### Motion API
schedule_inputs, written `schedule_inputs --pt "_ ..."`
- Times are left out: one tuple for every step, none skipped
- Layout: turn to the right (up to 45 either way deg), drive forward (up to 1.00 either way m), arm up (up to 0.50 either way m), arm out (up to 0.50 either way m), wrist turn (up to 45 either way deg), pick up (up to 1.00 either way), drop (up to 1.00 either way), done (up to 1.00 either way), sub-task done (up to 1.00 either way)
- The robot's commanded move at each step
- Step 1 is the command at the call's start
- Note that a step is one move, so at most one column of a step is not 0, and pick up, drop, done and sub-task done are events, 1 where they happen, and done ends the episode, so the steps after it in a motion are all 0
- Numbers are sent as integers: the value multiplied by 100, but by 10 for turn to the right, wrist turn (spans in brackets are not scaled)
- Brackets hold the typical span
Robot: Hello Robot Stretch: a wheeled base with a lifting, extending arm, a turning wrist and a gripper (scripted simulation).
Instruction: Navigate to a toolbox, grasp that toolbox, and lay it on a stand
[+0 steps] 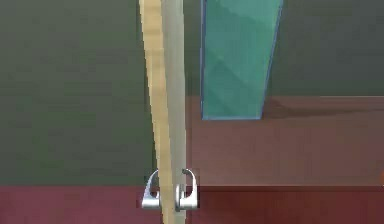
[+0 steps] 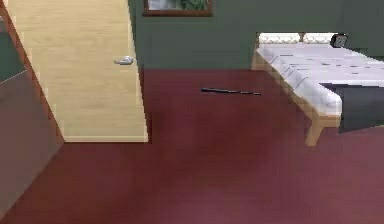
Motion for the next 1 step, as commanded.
schedule_inputs --pt "-450 0 0 0 0 0 0 0 0"
